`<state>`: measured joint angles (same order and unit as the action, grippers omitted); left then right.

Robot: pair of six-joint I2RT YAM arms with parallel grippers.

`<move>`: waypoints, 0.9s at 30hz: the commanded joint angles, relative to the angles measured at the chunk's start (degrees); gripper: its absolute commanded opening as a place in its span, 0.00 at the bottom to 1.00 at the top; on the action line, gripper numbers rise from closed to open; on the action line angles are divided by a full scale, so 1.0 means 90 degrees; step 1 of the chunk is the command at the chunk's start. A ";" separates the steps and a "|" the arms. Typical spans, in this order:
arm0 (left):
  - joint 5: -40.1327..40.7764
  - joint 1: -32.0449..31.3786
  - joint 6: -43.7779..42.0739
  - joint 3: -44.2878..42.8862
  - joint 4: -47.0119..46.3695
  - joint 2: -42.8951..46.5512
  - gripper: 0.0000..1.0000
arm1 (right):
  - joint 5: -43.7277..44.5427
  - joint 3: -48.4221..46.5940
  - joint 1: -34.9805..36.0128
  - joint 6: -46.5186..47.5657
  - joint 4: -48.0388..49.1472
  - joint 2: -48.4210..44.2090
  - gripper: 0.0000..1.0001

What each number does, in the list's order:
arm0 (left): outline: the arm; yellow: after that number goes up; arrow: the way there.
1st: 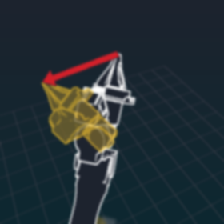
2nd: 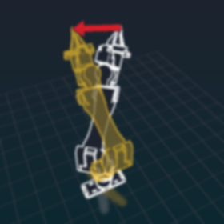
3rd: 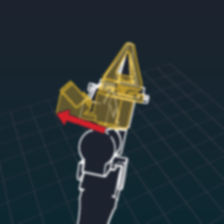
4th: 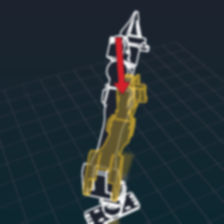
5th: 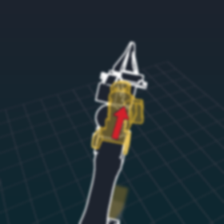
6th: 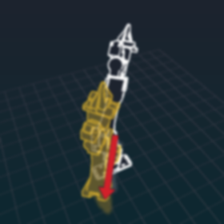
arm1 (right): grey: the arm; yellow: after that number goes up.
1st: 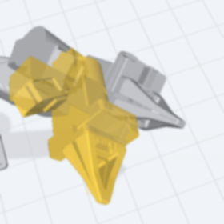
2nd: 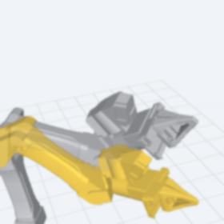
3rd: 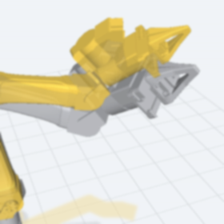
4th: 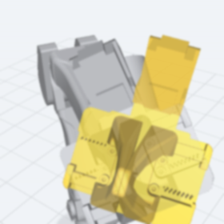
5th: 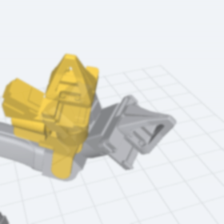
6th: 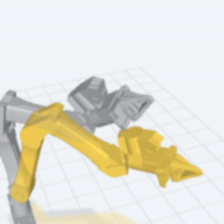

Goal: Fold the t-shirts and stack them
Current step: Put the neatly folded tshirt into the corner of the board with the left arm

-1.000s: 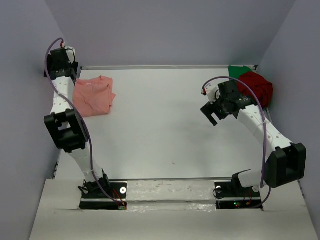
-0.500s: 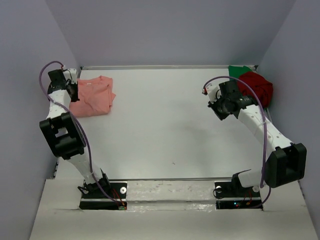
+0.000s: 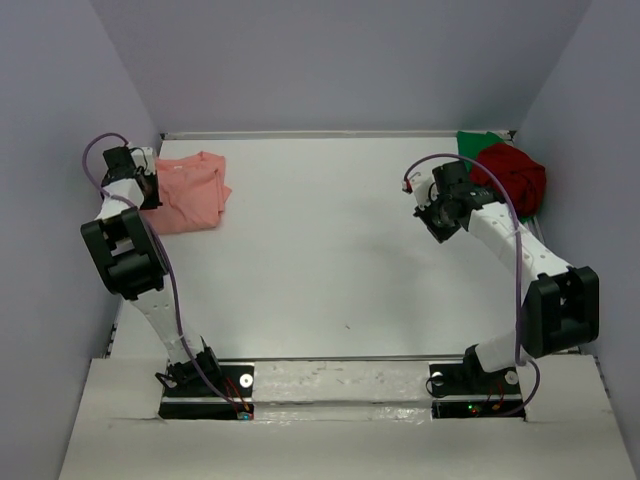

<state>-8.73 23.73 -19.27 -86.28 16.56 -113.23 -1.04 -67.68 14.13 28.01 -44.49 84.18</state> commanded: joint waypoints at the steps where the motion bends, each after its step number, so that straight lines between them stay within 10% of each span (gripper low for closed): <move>1: 0.0365 0.0039 0.0061 -0.0072 -0.0053 -0.0309 0.00 | 0.0086 -0.0253 -0.0056 -0.0095 0.0090 0.0051 0.00; 13: 0.0384 0.0040 0.0040 -0.0061 0.0045 -0.0222 0.00 | 0.0281 -0.0361 -0.0056 -0.0046 0.0021 0.0022 0.00; 15: 0.0297 0.0040 0.0080 -0.0237 0.0162 0.0255 0.15 | 0.0340 -0.0380 -0.0056 -0.0046 0.0080 -0.0095 0.02; 19: -0.0647 0.0049 0.0206 -0.0627 0.0464 0.1475 0.53 | 0.0379 -0.0507 -0.0193 -0.0221 0.0226 -0.0466 0.35; 27: -0.2486 0.0001 0.0393 0.0539 0.0106 0.3886 0.79 | 0.0994 0.0536 -0.0310 -0.0689 0.1212 -0.1618 0.81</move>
<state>-21.21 23.75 -16.73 -87.88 19.27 -86.59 4.58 -66.39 11.64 24.84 -39.35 74.52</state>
